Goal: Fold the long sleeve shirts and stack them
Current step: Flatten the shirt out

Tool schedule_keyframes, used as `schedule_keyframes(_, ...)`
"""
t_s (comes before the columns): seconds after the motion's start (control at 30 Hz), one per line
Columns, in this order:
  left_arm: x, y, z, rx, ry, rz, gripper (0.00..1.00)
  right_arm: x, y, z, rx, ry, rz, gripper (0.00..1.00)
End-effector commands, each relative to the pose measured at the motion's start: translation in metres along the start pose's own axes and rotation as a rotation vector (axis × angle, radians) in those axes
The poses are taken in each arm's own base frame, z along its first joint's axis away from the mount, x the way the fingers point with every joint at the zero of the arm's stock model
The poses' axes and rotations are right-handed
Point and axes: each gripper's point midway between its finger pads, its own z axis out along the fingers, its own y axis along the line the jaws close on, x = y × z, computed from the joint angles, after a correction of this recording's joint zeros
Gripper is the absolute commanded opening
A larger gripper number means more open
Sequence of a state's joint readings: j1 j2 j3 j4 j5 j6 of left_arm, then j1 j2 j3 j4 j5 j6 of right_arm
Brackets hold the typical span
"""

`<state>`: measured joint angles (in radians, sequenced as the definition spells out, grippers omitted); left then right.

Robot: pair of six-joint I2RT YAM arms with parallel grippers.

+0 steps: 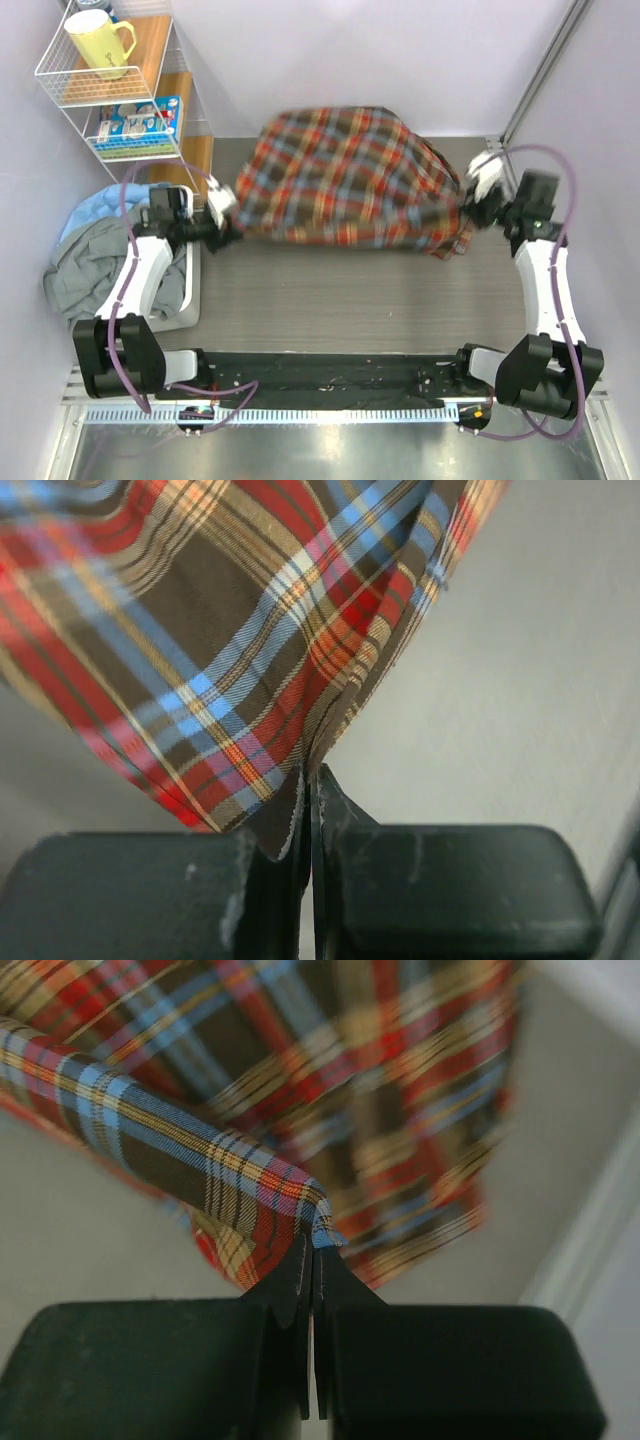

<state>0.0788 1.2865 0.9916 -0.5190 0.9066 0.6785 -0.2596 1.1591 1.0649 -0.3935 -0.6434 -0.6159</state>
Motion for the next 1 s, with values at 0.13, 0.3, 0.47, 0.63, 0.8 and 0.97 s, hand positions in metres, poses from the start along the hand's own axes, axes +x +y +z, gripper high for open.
schedule_keyframes(0.13,0.105,-0.080,-0.023,0.225,0.326,0.269,0.05,0.123,0.079,-0.044,-0.253,0.327,-0.293,0.02)
schedule_keyframes(0.3,0.112,-0.092,-0.033,0.270,0.389,0.252,0.08,0.133,0.087,-0.062,-0.324,0.438,-0.280,0.05)
schedule_keyframes(0.47,0.112,-0.126,-0.049,0.374,0.411,0.321,0.16,0.117,0.115,-0.092,-0.443,0.426,-0.289,0.14)
schedule_keyframes(0.63,0.112,-0.152,-0.067,0.472,0.403,0.494,0.50,0.126,0.157,-0.135,-0.607,0.425,-0.493,0.59)
schedule_keyframes(0.8,0.081,-0.131,-0.055,0.361,0.345,0.402,0.56,0.111,0.114,-0.113,-0.348,0.446,-0.387,0.73)
schedule_keyframes(0.97,0.042,-0.105,-0.026,0.273,0.254,0.119,0.67,0.086,0.078,-0.039,-0.325,0.459,0.175,0.77)
